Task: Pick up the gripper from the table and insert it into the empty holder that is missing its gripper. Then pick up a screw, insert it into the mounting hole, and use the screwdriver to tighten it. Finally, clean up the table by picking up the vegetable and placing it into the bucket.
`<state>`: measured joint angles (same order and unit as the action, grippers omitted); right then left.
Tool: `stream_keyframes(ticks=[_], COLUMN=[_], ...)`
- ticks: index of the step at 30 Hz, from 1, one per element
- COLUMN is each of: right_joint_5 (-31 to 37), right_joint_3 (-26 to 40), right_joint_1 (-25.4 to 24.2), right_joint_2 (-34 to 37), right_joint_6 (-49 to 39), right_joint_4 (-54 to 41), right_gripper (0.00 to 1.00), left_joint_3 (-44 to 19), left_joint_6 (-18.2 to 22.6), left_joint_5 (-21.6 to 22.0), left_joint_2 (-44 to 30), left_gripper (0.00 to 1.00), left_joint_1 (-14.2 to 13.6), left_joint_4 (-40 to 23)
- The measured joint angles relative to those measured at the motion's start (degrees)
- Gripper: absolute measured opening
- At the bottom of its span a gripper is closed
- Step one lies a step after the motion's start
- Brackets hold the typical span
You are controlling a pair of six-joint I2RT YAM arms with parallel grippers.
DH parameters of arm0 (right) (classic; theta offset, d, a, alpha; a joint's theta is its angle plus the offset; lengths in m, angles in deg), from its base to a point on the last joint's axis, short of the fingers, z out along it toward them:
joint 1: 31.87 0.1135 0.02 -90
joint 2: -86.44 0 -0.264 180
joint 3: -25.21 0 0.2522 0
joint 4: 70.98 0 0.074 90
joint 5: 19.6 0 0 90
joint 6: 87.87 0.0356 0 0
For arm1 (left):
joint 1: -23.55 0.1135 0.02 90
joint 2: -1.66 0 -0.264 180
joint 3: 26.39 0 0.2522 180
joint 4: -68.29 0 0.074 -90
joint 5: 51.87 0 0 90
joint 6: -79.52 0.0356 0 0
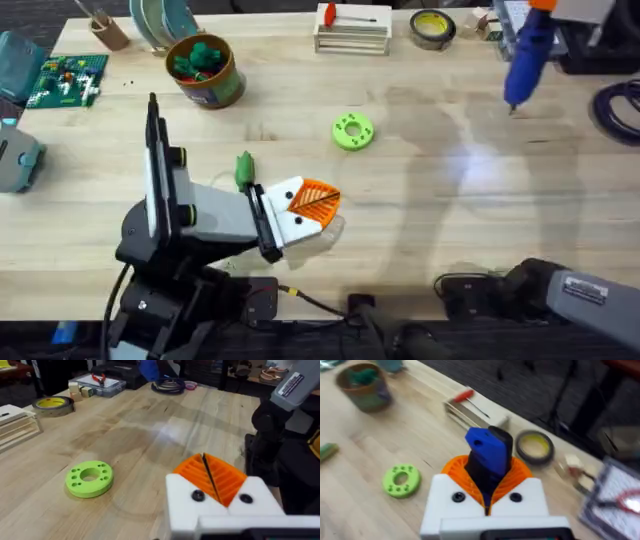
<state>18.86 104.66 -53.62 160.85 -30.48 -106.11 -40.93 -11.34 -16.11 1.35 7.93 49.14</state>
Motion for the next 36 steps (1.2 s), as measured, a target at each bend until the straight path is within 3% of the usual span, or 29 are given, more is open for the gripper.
stream_keyframes(ticks=[11,22,29,36], right_joint_5=[-7.39,-14.29,-16.92,-17.14], right_joint_3=[0.00,0.00,0.00,0.02], right_joint_1=[7.46,8.97,7.62,2.79], right_joint_2=[0.00,0.00,-2.23,-12.20], right_joint_6=[2.23,5.84,5.39,0.97], right_joint_4=[11.20,14.45,7.52,-6.80], right_gripper=[0.014,0.012,0.011,0.011], left_joint_3=[0.00,0.00,0.00,0.00], left_joint_6=[0.00,0.00,0.00,0.00], left_joint_5=[0.00,0.00,0.00,0.00], left_joint_2=[0.02,0.02,-0.01,-0.01], left_gripper=[0.017,0.017,0.017,0.017], left_joint_1=[0.00,0.00,0.00,0.00], left_joint_4=[0.00,0.00,0.00,0.00])
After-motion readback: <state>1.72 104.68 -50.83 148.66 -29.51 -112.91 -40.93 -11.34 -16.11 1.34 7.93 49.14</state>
